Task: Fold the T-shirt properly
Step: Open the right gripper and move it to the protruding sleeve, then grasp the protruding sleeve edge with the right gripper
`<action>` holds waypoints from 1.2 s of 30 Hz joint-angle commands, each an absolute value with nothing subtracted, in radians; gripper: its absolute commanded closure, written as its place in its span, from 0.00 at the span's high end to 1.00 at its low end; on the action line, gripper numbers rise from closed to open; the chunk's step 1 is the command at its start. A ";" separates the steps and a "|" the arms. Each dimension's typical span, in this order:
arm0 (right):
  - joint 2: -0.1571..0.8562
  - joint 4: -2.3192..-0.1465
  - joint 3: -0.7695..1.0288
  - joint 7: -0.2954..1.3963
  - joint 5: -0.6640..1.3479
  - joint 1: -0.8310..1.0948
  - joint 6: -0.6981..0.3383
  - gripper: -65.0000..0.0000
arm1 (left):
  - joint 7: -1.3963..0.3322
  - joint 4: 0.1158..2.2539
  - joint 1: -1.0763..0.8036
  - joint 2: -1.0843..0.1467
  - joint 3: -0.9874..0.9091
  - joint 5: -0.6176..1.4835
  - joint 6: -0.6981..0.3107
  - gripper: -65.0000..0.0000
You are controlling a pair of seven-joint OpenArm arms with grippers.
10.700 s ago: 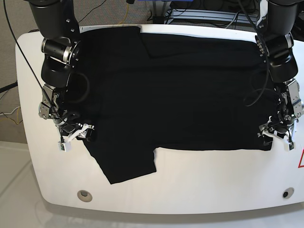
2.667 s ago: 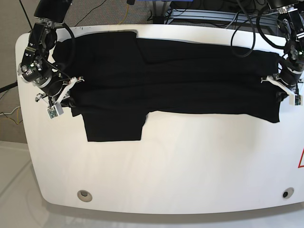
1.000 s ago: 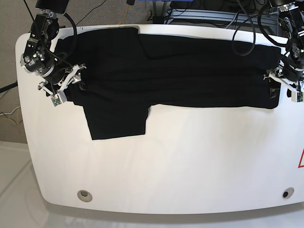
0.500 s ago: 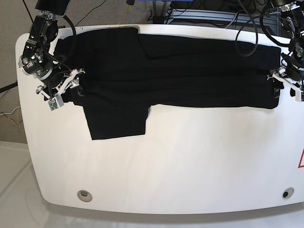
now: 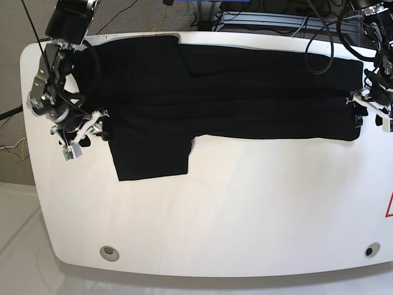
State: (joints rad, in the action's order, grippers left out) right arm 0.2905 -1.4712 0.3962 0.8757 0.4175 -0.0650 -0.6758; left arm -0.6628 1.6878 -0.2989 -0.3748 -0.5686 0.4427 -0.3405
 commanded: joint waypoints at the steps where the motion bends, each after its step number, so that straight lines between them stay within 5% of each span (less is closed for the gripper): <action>1: 0.298 -1.454 0.394 0.840 0.446 -0.107 -0.682 0.67 | -0.639 1.708 -0.292 -0.394 -0.574 0.452 -0.339 0.61; 36: 0.184 -0.815 0.317 0.565 0.276 -0.475 -0.661 0.67 | -0.650 1.709 -0.294 -0.394 -0.576 0.460 -0.340 0.62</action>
State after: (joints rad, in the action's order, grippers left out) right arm 0.1738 -0.8200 0.3187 0.5766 0.2787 -0.4534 -0.6556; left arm -0.6659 1.6897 -0.2989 -0.3737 -0.5682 0.4511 -0.3416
